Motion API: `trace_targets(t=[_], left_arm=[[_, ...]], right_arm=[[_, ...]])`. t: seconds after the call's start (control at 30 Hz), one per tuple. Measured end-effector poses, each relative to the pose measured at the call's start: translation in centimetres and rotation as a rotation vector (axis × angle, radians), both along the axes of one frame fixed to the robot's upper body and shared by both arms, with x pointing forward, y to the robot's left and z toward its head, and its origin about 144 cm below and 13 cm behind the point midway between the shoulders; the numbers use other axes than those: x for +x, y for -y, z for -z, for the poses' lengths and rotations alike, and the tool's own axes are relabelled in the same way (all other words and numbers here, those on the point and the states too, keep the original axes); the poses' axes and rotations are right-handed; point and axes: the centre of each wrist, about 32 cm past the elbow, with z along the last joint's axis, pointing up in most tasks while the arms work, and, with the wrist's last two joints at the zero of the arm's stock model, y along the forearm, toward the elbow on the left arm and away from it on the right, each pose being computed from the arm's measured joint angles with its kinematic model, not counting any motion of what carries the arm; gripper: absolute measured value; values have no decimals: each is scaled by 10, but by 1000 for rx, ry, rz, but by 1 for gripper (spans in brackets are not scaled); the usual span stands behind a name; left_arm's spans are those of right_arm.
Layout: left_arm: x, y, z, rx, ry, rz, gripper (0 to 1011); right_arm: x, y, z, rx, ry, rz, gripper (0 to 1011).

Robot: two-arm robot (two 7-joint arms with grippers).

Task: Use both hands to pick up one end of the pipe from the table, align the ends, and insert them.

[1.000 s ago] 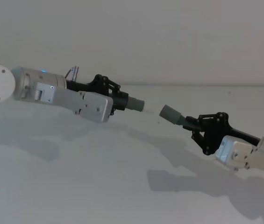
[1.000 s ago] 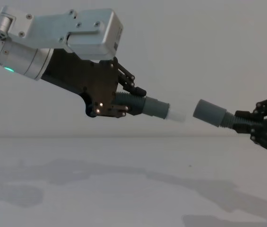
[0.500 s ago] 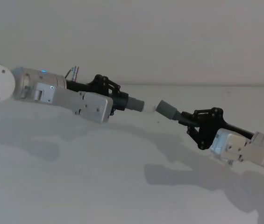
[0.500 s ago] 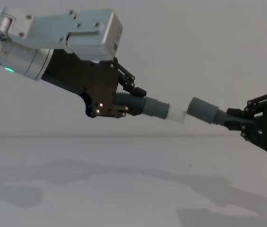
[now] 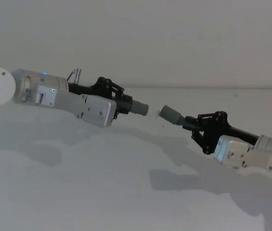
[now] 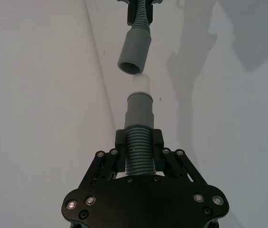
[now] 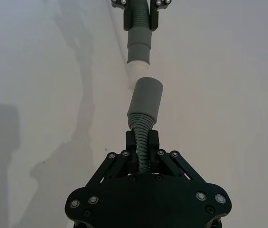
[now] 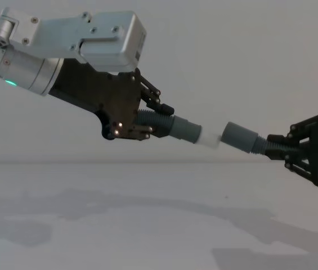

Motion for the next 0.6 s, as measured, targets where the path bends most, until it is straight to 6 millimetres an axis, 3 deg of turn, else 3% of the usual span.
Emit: trace_targets(t=[0.6], left_arm=[[0,0,0,-1,0,0,305]], right_arm=[[5,1,1,-25,14,26,119]])
